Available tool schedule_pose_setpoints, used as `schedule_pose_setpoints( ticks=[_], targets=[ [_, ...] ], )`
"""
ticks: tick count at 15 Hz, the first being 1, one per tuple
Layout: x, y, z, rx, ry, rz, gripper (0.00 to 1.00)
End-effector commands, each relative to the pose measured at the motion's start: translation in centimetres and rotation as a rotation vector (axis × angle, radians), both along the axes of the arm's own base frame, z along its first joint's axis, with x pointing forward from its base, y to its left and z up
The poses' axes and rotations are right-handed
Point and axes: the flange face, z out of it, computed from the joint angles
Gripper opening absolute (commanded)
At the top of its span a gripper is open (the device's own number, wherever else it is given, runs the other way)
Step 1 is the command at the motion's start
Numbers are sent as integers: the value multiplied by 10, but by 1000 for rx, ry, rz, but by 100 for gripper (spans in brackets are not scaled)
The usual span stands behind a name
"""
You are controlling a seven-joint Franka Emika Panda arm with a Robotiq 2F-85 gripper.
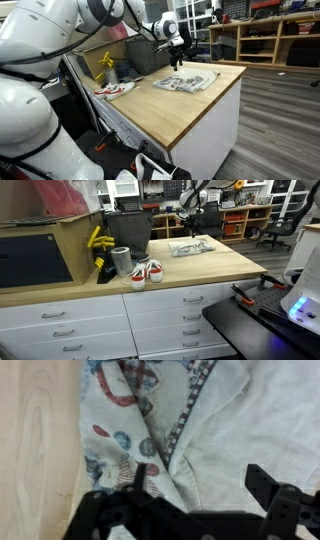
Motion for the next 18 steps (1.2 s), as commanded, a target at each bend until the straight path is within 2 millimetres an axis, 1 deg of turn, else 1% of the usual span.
schedule_pose_setpoints(
  ticks=[1, 4, 7, 10, 14, 18],
  targets=[
    [-40, 15, 4, 17, 31, 201, 100],
    [-68, 26, -7, 12, 65, 372, 100],
    [-100, 36, -20, 12, 101, 545, 100],
    [-120, 45, -26, 17, 138, 719, 100],
    [-135, 50, -26, 20, 191, 944, 100],
    [-139, 47, -30, -2, 235, 1165, 100]
  ],
)
